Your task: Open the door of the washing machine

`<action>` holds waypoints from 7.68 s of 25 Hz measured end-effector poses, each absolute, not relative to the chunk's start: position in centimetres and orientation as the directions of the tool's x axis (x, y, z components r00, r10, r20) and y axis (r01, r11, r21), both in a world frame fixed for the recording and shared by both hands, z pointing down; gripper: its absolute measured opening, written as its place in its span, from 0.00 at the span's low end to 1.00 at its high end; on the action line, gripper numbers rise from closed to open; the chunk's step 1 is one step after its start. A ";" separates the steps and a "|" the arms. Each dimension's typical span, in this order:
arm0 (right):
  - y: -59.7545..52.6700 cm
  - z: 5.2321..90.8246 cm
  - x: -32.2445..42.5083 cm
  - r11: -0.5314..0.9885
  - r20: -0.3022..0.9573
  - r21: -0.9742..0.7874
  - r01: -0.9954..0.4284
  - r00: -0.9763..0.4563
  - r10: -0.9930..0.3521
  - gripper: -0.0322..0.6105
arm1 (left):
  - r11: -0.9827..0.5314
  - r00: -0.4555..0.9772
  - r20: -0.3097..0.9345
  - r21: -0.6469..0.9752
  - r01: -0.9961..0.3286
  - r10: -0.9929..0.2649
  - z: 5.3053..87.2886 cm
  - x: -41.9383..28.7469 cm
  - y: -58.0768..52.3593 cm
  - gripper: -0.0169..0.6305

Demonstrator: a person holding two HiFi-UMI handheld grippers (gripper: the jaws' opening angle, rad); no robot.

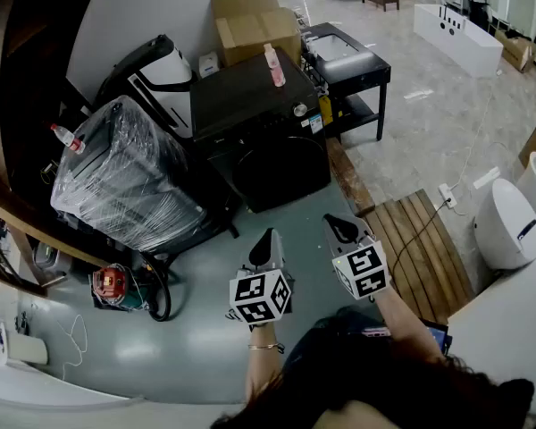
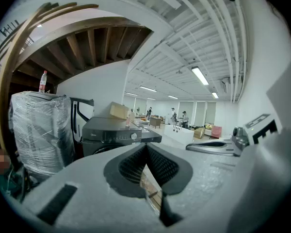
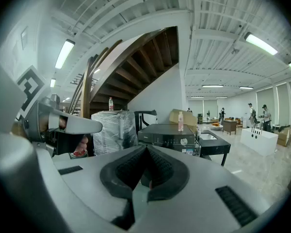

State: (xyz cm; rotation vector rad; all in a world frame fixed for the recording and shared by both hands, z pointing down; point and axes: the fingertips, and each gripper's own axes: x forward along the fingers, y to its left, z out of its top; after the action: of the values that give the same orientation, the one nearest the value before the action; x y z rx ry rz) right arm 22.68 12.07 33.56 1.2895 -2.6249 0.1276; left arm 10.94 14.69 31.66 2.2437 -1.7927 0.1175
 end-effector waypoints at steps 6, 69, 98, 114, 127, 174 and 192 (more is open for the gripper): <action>10.8 33.6 24.0 0.605 0.219 0.011 -0.796 -0.588 -0.779 0.05 | -0.201 0.235 0.225 0.164 -0.966 -0.946 31.9 12.5 13.1 0.05; -21.1 36.6 17.5 0.448 0.254 0.027 -0.894 -0.427 -0.868 0.05 | -0.444 0.477 0.253 0.179 -0.878 -0.842 35.0 10.0 -19.6 0.05; -37.1 45.9 19.5 0.638 0.413 0.017 -0.770 -0.575 -0.706 0.05 | -0.290 0.339 0.271 0.206 -0.935 -0.901 41.9 13.6 -35.4 0.05; -41.4 54.2 17.6 0.769 0.520 0.078 -0.634 -0.632 -0.574 0.15 | -0.197 0.264 0.326 0.223 -0.955 -0.908 50.0 11.5 -39.6 0.05; -43.5 61.5 16.6 0.820 0.605 0.091 -0.565 -0.623 -0.496 0.21 | -0.169 0.239 0.375 0.208 -0.963 -0.896 54.4 10.6 -42.1 0.05; -45.2 72.2 15.1 0.888 0.750 0.191 -0.418 -0.521 -0.407 0.24 | -0.123 0.214 0.467 0.217 -0.968 -0.858 58.2 8.9 -40.7 0.05; -40.2 72.7 15.9 0.867 0.789 0.226 -0.444 -0.439 -0.430 0.22 | -0.135 0.227 0.443 0.229 -0.964 -0.867 56.8 6.2 -36.0 0.05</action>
State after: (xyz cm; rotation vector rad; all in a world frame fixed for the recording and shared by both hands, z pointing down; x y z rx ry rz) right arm 15.85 -40.19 72.67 0.6339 -2.0853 0.0189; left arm 6.16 -35.99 56.85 2.0461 -1.6809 0.2789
